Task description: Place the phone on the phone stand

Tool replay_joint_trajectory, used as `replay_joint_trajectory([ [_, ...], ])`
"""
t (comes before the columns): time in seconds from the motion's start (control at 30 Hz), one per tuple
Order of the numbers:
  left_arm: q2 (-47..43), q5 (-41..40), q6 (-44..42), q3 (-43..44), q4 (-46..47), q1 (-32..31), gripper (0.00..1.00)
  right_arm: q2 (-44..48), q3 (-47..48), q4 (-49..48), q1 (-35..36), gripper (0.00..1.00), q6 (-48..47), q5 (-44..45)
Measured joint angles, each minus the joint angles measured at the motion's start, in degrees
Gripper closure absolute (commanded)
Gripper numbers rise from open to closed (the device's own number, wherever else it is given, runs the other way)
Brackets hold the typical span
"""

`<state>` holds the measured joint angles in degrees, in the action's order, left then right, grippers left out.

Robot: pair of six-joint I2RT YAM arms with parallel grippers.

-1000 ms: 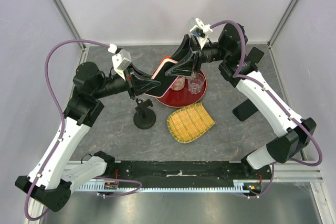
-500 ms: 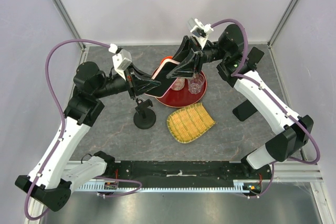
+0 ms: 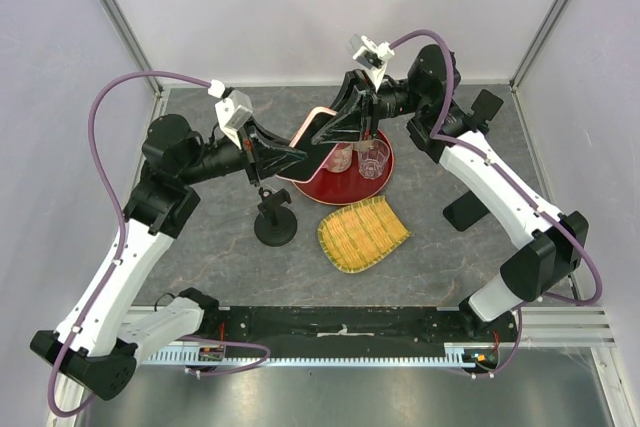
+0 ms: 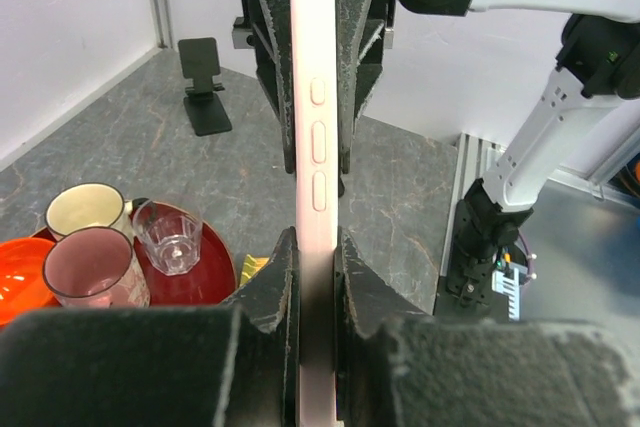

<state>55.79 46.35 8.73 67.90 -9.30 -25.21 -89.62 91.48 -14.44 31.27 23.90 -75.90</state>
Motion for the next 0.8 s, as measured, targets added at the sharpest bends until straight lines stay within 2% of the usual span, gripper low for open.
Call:
replay_joint_trajectory([
  [0.03, 0.2, -0.1, 0.1, 0.1, 0.0, 0.0, 0.98, 0.0, 0.1, 0.2, 0.0, 1.00, -0.4, 0.3],
  [0.17, 0.9, -0.8, 0.4, 0.7, 0.1, 0.0, 0.97, 0.0, 0.2, 0.5, -0.3, 1.00, -0.8, 1.1],
  [0.2, 0.9, -0.9, 0.4, 0.8, 0.1, 0.0, 0.91, 0.1, 0.1, 0.4, -0.4, 1.00, -0.9, 1.4],
  [0.23, 1.0, -1.0, 0.5, 0.9, 0.0, 0.0, 0.63, 0.3, 0.0, 0.5, -0.4, 1.00, -1.3, 1.9],
  [0.27, 1.1, -1.6, 0.6, 1.0, 0.0, 0.0, 0.46, 0.6, -0.1, 1.2, -0.4, 1.00, -1.9, 2.6],
  [0.33, 1.1, -4.2, 1.4, 1.6, -0.5, -0.1, 0.27, 1.4, -0.1, 3.5, -0.4, 1.00, -3.3, 4.5],
  [0.4, 0.9, -10.4, 3.0, 3.0, -2.3, -0.2, 0.26, 2.1, 0.5, 7.6, -0.6, 1.00, -5.5, 8.0],
  [0.43, 0.7, -13.7, 3.6, 3.9, -4.3, -0.2, 0.29, 2.3, 1.1, 9.9, -0.7, 1.00, -6.5, 10.1],
  [0.63, -2.4, -34.3, 7.8, 7.6, -22.8, -0.2, 0.35, 2.4, 9.6, 29.1, -2.0, 1.00, -13.2, 34.4],
  [0.7, -3.6, -38.1, 9.9, 7.1, -29.6, -0.2, 0.38, 2.4, 11.5, 33.7, -2.3, 1.00, -14.5, 43.2],
  [0.8, -5.4, -40.4, 14.0, 1.8, -36.5, -0.2, 0.37, 2.4, 12.8, 38.9, -2.8, 1.00, -15.9, 52.7],
])
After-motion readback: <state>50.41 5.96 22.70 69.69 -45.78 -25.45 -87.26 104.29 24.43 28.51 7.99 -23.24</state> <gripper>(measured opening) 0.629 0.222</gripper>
